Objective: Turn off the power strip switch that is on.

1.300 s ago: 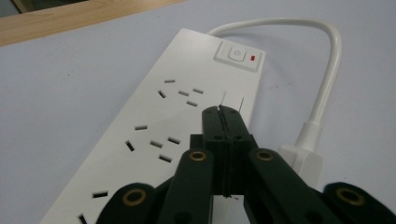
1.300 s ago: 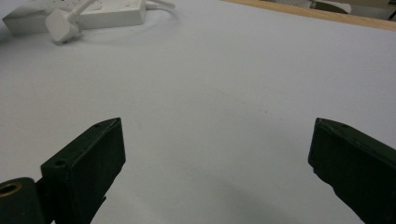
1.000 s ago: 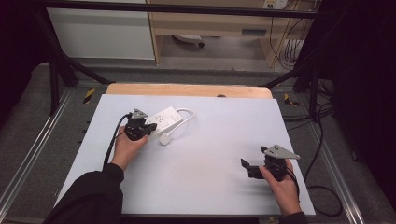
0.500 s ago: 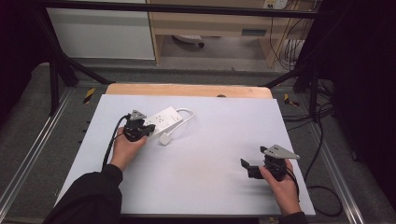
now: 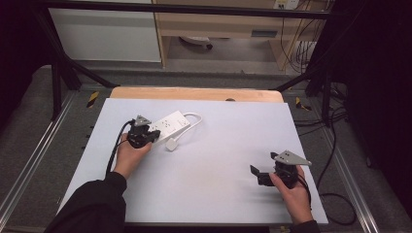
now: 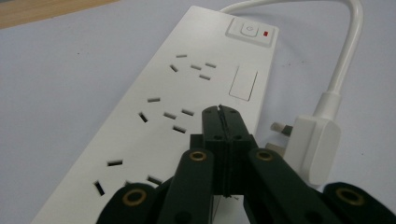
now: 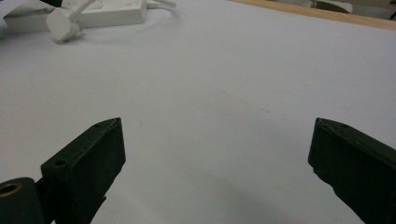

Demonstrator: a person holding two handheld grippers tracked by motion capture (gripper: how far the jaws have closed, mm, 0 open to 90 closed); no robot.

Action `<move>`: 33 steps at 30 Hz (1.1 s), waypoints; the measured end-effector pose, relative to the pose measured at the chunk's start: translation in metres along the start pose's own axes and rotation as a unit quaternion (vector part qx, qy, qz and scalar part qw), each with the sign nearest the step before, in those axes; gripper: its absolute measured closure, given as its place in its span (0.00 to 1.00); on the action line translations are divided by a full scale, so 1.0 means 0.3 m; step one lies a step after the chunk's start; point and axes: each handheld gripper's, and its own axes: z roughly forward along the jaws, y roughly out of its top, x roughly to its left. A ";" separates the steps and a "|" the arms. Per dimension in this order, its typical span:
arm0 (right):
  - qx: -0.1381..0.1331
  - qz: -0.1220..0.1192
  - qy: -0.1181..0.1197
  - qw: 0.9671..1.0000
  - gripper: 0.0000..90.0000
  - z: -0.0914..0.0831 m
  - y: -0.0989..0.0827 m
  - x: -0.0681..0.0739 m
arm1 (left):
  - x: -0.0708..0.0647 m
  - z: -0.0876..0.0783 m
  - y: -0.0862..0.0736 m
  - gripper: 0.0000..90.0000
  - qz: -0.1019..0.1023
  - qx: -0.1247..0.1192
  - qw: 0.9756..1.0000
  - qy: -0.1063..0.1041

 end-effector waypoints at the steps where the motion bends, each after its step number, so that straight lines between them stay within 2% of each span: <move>1: 0.000 0.000 0.000 1.000 0.05 0.000 0.000 0.000 | 0.000 0.001 0.000 1.00 0.000 0.000 1.000 -0.001; 5: 0.000 0.000 0.000 1.000 0.05 0.001 0.000 0.000 | -0.002 0.002 0.000 1.00 0.004 0.000 1.000 -0.001; 9: 0.000 0.001 0.000 1.000 0.05 0.000 0.000 0.000 | 0.000 0.003 -0.008 1.00 -0.004 -0.008 1.000 -0.004; 33: 0.000 0.000 0.001 1.000 0.05 0.000 0.000 0.002 | -0.004 0.004 -0.010 1.00 -0.003 -0.010 1.000 -0.009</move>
